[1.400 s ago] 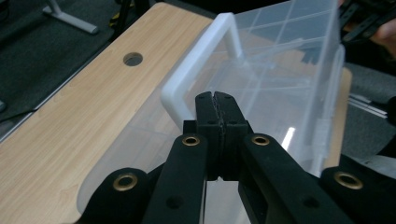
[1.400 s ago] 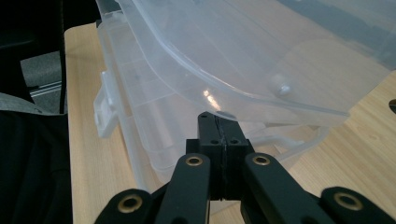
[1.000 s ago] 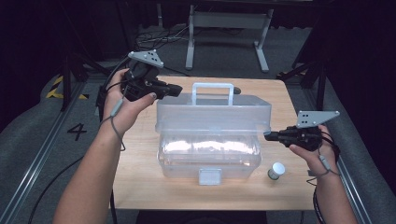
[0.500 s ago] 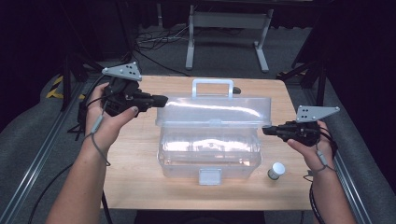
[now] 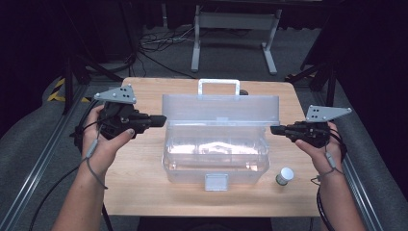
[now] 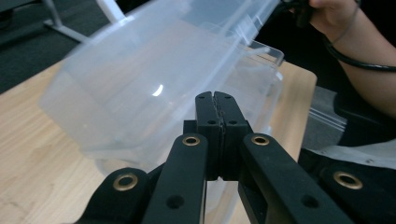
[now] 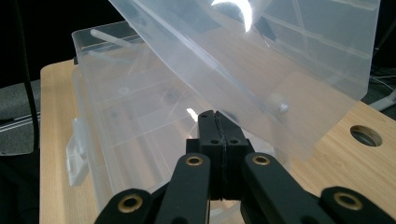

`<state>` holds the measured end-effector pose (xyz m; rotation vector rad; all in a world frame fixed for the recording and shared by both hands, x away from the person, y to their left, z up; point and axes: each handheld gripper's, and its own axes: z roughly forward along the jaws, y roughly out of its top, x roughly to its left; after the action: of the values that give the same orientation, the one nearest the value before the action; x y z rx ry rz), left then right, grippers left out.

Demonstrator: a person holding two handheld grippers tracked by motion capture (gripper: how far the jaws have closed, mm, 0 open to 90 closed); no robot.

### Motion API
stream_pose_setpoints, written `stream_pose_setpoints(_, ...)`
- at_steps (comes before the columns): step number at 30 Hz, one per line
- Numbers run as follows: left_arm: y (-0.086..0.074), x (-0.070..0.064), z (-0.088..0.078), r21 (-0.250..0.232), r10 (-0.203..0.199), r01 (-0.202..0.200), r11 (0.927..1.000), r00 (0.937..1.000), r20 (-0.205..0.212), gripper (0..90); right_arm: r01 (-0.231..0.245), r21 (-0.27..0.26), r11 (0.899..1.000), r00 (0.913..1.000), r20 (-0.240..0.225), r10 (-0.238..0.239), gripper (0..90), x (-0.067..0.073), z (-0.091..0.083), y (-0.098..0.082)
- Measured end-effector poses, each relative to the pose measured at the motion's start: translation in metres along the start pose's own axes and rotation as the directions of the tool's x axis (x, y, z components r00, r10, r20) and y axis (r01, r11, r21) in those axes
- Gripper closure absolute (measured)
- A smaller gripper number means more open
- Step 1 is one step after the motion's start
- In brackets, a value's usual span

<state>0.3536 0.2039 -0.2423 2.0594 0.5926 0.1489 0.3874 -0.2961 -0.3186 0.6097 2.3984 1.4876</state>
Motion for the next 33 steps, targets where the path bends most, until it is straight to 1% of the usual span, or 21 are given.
stream_pose_setpoints(3, -0.011, -0.001, 0.005, -0.003, 0.006, -0.006, 1.0000, 0.9999, -0.012, 89.9, -0.004, -0.007, 1.000, 1.0000, 0.006, 0.004, 90.0, -0.001, 0.000, 0.001)
stream_pose_setpoints(4, -0.015, -0.002, 0.006, -0.017, 0.000, 0.000, 0.9999, 0.9999, -0.013, 89.9, -0.006, -0.010, 1.000, 0.9999, 0.008, 0.007, 90.0, -0.001, 0.000, 0.001)
stream_pose_setpoints(6, -0.021, -0.001, 0.008, -0.039, 0.004, -0.004, 0.9992, 0.9999, -0.010, 89.9, -0.006, -0.014, 1.000, 0.9999, 0.010, 0.006, 90.0, -0.002, 0.001, 0.002)
stream_pose_setpoints(7, -0.024, 0.000, 0.009, -0.044, 0.012, -0.012, 0.9989, 0.9999, -0.008, 89.9, -0.007, -0.015, 1.000, 0.9999, 0.012, 0.008, 90.0, -0.002, 0.001, 0.002)
stream_pose_setpoints(8, -0.027, 0.000, 0.011, -0.052, 0.020, -0.021, 0.9984, 0.9997, -0.013, 89.9, -0.008, -0.017, 1.000, 0.9999, 0.013, 0.009, 90.0, -0.002, 0.001, 0.002)
stream_pose_setpoints(11, -0.034, 0.000, 0.015, -0.068, 0.032, -0.032, 0.9972, 0.9995, 0.000, 89.9, -0.008, -0.021, 1.000, 0.9999, 0.014, 0.009, 90.0, -0.002, 0.001, 0.002)
stream_pose_setpoints(12, -0.037, 0.000, 0.016, -0.076, 0.034, -0.034, 0.9965, 0.9994, -0.001, 89.9, -0.009, -0.022, 1.000, 0.9998, 0.015, 0.010, 90.0, -0.003, 0.001, 0.002)
stream_pose_setpoints(15, -0.043, 0.001, 0.020, -0.098, 0.031, -0.029, 0.9948, 0.9994, 0.019, 89.9, -0.011, -0.025, 1.000, 0.9998, 0.017, 0.011, 90.0, -0.003, 0.001, 0.002)
stream_pose_setpoints(18, -0.048, 0.003, 0.026, -0.114, 0.031, -0.030, 0.9931, 0.9995, 0.009, 89.9, -0.010, -0.026, 1.000, 0.9998, 0.020, 0.010, 90.0, -0.002, 0.001, 0.002)
stream_pose_setpoints(19, -0.050, 0.005, 0.028, -0.118, 0.028, -0.026, 0.9926, 0.9995, 0.013, 89.9, -0.009, -0.026, 1.000, 0.9997, 0.021, 0.009, 90.0, -0.002, 0.001, 0.003)
stream_pose_setpoints(22, -0.055, 0.009, 0.036, -0.147, 0.012, -0.011, 0.9891, 0.9999, 0.004, 89.9, -0.007, -0.027, 1.000, 0.9997, 0.025, 0.008, 90.0, -0.002, 0.001, 0.003)
stream_pose_setpoints(24, -0.058, 0.011, 0.041, -0.152, -0.004, 0.001, 0.9884, 0.9999, -0.016, 89.9, -0.008, -0.025, 1.000, 0.9996, 0.025, 0.008, 90.0, -0.001, 0.001, 0.003)
stream_pose_setpoints(26, -0.059, 0.013, 0.045, -0.158, -0.007, 0.001, 0.9875, 0.9992, -0.039, 89.8, -0.006, -0.026, 1.000, 0.9997, 0.024, 0.007, 90.0, -0.002, 0.001, 0.002)
stream_pose_setpoints(27, -0.060, 0.014, 0.047, -0.166, -0.018, 0.011, 0.9861, 0.9991, -0.039, 89.8, -0.006, -0.028, 1.000, 0.9997, 0.025, 0.006, 90.0, -0.002, 0.001, 0.002)
stream_pose_setpoints(29, -0.060, 0.016, 0.049, -0.168, -0.026, 0.017, 0.9857, 0.9983, -0.052, 89.9, -0.005, -0.029, 1.000, 0.9997, 0.024, 0.006, 90.0, -0.002, 0.001, 0.002)
stream_pose_setpoints(31, -0.060, 0.017, 0.051, -0.168, -0.026, 0.014, 0.9857, 0.9973, -0.069, 89.9, -0.004, -0.030, 1.000, 0.9996, 0.026, 0.005, 90.0, -0.002, 0.001, 0.002)
stream_pose_setpoints(33, -0.059, 0.018, 0.051, -0.182, -0.034, 0.017, 0.9832, 0.9954, -0.090, 89.9, -0.004, -0.032, 0.999, 0.9996, 0.027, 0.005, 90.0, -0.002, 0.001, 0.002)
